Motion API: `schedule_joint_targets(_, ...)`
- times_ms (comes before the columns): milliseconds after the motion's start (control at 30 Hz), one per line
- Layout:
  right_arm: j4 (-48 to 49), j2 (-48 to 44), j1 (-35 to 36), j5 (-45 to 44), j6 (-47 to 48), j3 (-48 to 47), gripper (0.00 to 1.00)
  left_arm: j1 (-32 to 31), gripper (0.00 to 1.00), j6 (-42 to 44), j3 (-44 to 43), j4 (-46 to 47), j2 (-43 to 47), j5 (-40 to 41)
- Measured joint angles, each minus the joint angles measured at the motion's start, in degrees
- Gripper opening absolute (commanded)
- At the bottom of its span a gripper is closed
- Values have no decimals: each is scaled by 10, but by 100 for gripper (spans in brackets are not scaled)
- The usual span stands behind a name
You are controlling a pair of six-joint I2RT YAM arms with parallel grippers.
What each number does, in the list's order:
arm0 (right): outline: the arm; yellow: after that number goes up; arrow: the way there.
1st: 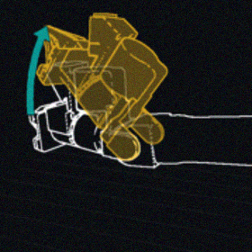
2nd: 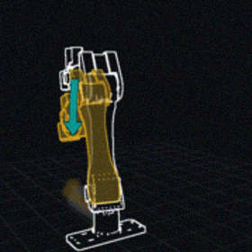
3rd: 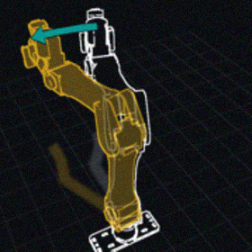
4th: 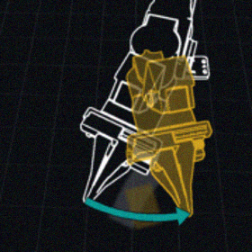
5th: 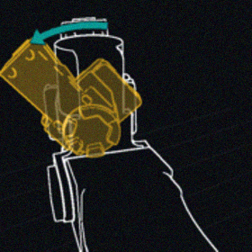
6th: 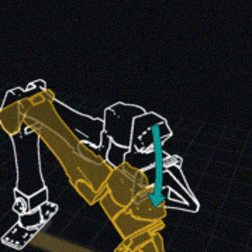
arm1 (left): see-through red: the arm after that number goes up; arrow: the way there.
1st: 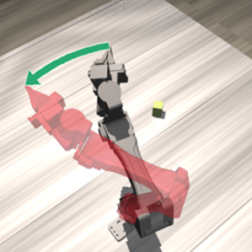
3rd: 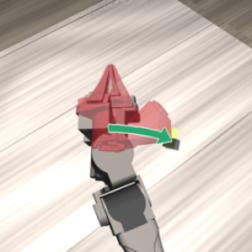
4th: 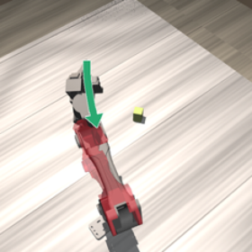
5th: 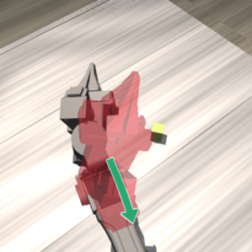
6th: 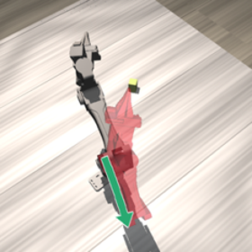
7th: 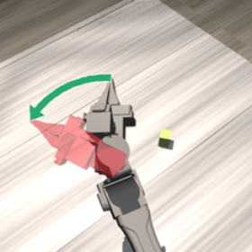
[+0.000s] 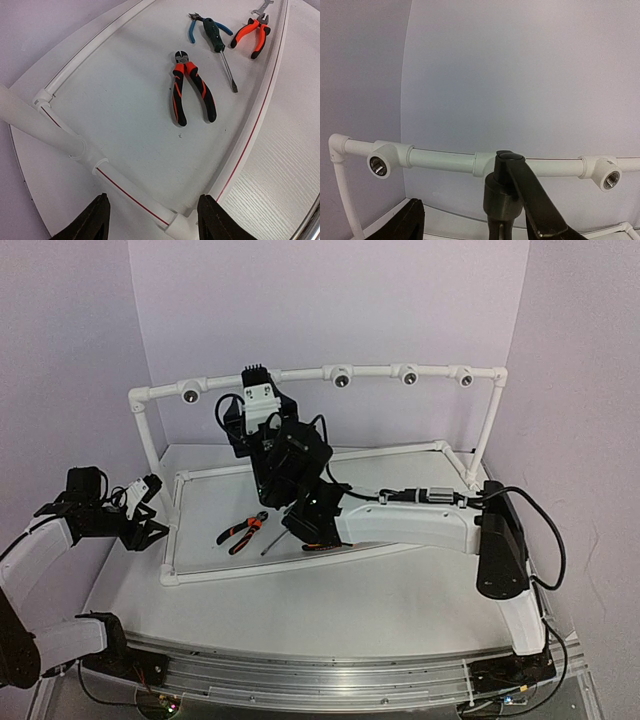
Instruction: Install the water faucets
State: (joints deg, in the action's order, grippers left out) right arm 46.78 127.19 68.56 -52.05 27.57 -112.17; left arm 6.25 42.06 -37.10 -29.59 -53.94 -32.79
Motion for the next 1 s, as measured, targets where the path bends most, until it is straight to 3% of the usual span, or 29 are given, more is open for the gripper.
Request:
schedule_joint_targets(600,45,-41,7,9,55,45,65,-2,61,-1,5,1,8,0)
schedule_joint_targets(1000,43,-40,-11,20,67,7,47,-3,60,-1,5,2,12,0)
